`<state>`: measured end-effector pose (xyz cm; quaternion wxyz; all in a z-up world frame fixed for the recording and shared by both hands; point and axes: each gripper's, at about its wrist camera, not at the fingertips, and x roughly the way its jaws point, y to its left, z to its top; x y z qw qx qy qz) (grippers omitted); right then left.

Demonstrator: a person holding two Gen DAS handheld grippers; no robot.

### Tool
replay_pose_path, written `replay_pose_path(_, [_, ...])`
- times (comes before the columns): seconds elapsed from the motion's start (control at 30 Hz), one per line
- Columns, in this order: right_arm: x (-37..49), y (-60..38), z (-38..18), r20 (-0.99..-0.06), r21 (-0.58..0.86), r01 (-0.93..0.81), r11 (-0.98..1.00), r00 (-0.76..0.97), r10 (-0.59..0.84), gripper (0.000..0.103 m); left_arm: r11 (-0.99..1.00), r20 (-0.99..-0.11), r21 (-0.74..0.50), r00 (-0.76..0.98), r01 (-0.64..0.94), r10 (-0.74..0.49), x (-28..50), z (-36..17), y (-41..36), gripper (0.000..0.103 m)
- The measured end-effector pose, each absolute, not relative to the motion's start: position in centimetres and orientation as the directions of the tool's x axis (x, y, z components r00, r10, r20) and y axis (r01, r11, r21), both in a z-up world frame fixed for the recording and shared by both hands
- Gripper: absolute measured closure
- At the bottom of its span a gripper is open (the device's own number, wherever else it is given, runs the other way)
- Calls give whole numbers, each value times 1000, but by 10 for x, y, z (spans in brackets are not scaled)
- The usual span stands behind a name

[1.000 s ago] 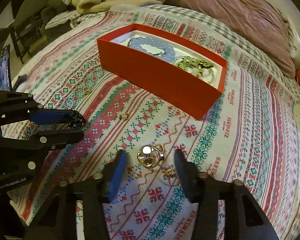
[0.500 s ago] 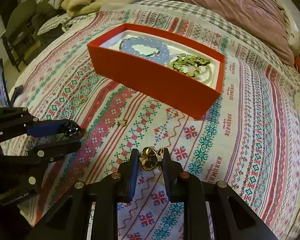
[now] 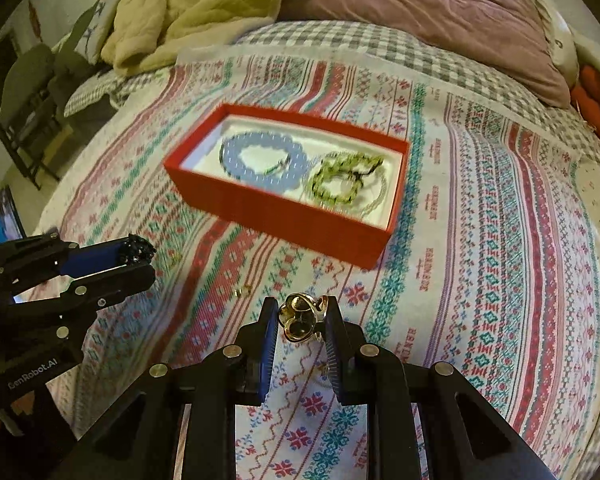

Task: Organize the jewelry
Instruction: 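Grasp a gold ring with the right tool while the left tool holds the black charm, then carry the black charm and gold ring into the red box and open both tools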

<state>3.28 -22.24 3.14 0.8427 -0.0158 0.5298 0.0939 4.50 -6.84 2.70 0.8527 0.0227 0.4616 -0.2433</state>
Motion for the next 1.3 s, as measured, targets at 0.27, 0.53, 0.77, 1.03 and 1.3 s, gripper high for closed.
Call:
replay_pose_path(0.27, [51,-228,55,-866,119,-130,984,471,167,80,885,-777,-211,479,414,-409,66,44,-68,76])
replay_pose_path(0.53, [73,-234,62,-852,175,-56,983,491,180,80,873,-744,-246,495,422,-449,89,49,-78,75])
replay_pose_path(0.77, [91,-242,55,-852,216,5,976,490,186,80,860,-731,-262,492,437,-473,109,39,-94,76])
replay_pose_path(1.03, [105,-252,39,-866,233,51,971,466,183,80,877,-763,-249,475,410,-439,126,22,-104,75])
replay_pose_path(1.3, [113,-258,27,-876,232,69,970,448,178,80,883,-767,-260,472,390,-435,136,16,-107,75])
